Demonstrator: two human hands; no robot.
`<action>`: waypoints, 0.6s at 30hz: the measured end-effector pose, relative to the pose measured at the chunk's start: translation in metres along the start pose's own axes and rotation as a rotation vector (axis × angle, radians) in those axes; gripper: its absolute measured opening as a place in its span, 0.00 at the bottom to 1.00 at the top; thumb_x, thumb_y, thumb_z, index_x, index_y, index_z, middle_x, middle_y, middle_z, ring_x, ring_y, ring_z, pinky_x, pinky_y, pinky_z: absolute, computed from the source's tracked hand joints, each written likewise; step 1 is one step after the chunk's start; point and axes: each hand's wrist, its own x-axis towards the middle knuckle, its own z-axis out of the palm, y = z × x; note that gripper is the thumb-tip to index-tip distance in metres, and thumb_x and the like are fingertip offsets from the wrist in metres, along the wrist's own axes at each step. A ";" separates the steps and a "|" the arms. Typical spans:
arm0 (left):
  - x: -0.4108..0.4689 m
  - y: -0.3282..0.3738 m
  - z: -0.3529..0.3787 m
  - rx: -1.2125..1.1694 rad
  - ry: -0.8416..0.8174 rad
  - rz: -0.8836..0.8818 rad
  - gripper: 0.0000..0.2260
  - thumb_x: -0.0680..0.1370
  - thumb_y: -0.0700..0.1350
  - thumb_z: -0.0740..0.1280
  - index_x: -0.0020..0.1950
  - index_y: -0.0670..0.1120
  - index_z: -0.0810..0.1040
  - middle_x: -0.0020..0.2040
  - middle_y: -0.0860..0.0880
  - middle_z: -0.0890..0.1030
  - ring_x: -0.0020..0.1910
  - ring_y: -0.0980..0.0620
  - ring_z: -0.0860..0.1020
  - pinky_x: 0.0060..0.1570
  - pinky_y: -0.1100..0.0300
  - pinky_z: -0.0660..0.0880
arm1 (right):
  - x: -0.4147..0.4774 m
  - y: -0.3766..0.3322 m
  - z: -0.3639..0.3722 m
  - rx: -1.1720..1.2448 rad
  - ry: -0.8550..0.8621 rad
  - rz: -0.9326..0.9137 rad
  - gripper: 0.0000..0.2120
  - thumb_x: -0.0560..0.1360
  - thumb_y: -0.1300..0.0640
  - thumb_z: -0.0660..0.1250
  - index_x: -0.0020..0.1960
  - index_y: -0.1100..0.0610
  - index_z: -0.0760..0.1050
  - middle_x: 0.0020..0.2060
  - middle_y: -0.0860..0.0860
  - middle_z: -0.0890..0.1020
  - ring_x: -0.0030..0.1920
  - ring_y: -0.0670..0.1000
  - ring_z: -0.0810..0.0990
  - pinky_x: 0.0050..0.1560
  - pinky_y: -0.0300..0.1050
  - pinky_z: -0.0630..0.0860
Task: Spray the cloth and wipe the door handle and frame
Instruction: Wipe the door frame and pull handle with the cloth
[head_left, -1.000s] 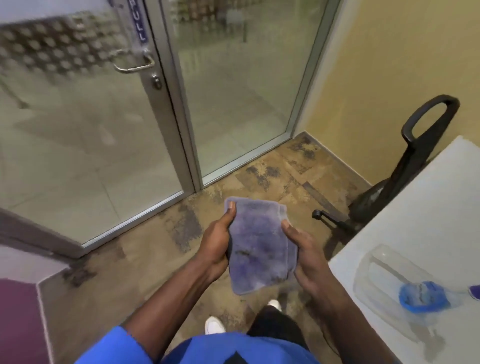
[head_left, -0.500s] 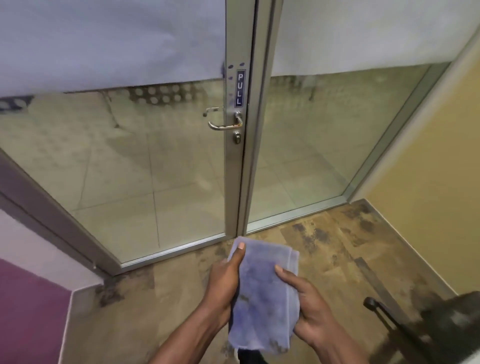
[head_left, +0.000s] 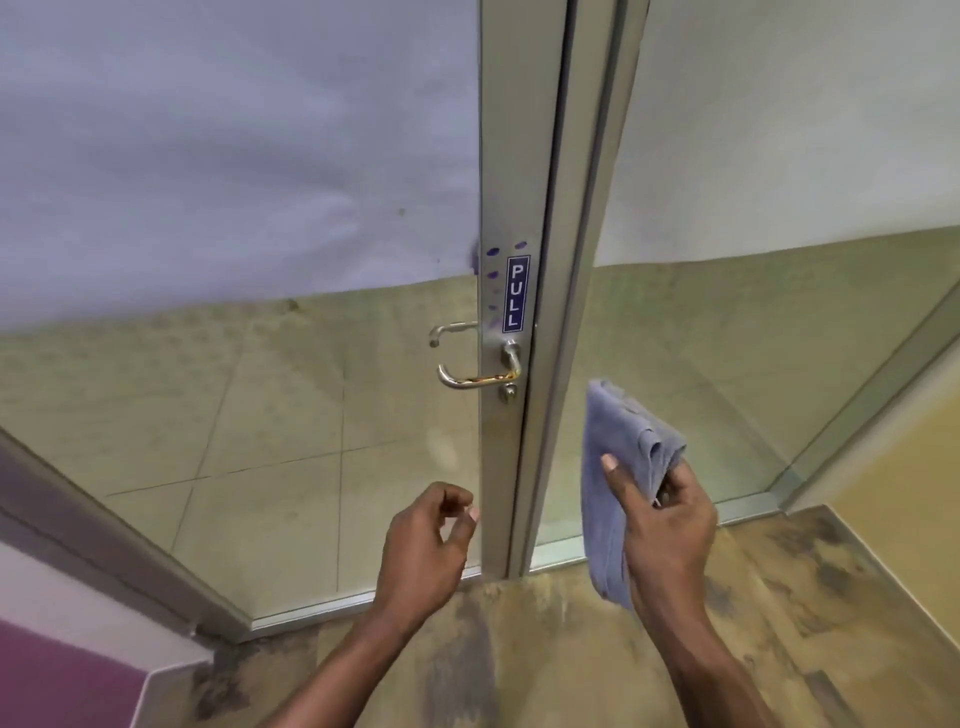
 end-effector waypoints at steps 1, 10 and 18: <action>0.015 0.007 -0.002 0.059 0.019 0.050 0.07 0.86 0.47 0.75 0.63 0.49 0.87 0.60 0.55 0.90 0.58 0.55 0.87 0.65 0.52 0.82 | 0.022 -0.001 0.009 0.003 0.003 -0.052 0.14 0.77 0.56 0.79 0.62 0.51 0.84 0.53 0.46 0.90 0.56 0.45 0.88 0.56 0.41 0.85; 0.144 0.045 -0.032 0.485 0.313 0.732 0.22 0.84 0.48 0.74 0.75 0.38 0.82 0.85 0.38 0.76 0.86 0.36 0.72 0.82 0.37 0.72 | 0.153 -0.015 0.117 0.007 0.104 -0.325 0.10 0.78 0.50 0.77 0.53 0.44 0.76 0.44 0.44 0.81 0.43 0.41 0.80 0.44 0.38 0.79; 0.237 0.035 -0.065 0.613 0.456 0.757 0.45 0.88 0.63 0.65 0.92 0.35 0.52 0.93 0.31 0.46 0.93 0.36 0.39 0.92 0.39 0.42 | 0.189 -0.009 0.199 -0.332 -0.012 -0.703 0.07 0.78 0.65 0.72 0.54 0.62 0.78 0.49 0.57 0.78 0.46 0.53 0.79 0.45 0.43 0.76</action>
